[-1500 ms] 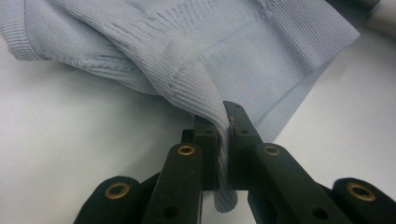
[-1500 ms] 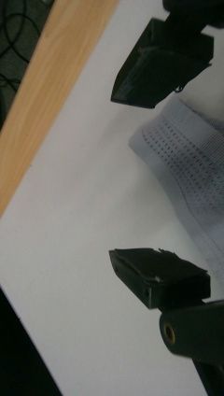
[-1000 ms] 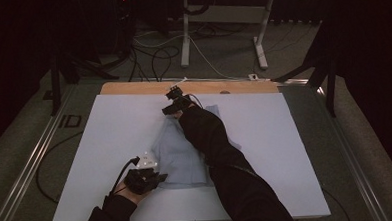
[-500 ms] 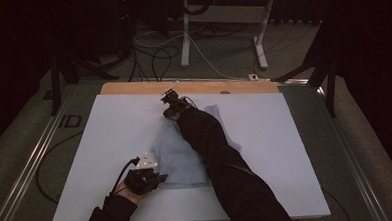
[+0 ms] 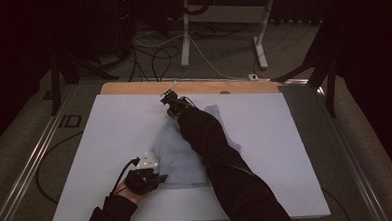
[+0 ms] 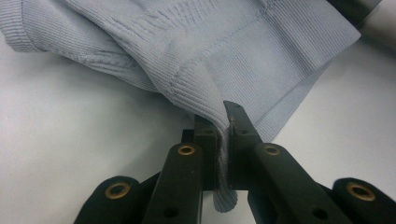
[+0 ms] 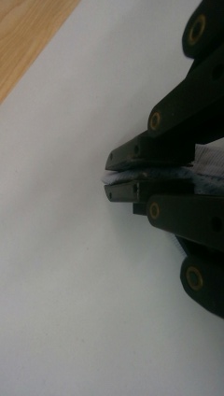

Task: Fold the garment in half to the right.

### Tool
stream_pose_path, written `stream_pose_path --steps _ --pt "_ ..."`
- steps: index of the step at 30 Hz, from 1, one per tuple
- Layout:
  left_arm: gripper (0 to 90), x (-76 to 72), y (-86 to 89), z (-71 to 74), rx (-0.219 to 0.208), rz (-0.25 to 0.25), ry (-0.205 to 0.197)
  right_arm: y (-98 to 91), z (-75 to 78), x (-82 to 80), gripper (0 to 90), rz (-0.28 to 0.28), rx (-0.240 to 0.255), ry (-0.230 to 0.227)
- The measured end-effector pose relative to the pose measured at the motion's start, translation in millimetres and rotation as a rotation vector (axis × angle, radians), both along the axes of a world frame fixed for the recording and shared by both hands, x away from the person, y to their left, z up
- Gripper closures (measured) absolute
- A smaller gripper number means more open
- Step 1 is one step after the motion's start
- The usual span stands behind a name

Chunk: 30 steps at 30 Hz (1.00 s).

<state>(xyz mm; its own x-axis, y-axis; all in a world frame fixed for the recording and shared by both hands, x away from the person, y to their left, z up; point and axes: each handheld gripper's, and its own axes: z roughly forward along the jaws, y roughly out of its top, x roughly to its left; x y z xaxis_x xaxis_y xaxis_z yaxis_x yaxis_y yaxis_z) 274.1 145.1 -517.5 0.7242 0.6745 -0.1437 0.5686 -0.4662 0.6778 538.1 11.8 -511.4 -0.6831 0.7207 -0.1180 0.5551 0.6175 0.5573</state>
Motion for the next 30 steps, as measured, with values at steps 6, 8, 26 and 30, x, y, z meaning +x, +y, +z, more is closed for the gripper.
stream_pose_path --steps 6,8,26,30 --pt "86.8 -1.0 0.1 3.6 -0.010 0.005 -0.008 -4.5 7.9 -0.4 87.4 0.024 0.033 -0.003" --pt "86.8 -1.9 -0.5 5.5 -0.009 0.002 -0.015 -5.1 11.4 -1.8 87.5 0.040 0.021 -0.020" --pt "86.9 -4.1 -6.5 21.4 -0.020 -0.019 -0.034 -23.6 43.5 -5.3 87.9 0.041 0.068 -0.069" --pt "86.9 -4.4 -12.3 27.5 -0.019 -0.038 -0.042 -27.1 48.1 -7.2 87.8 0.034 0.098 -0.065"
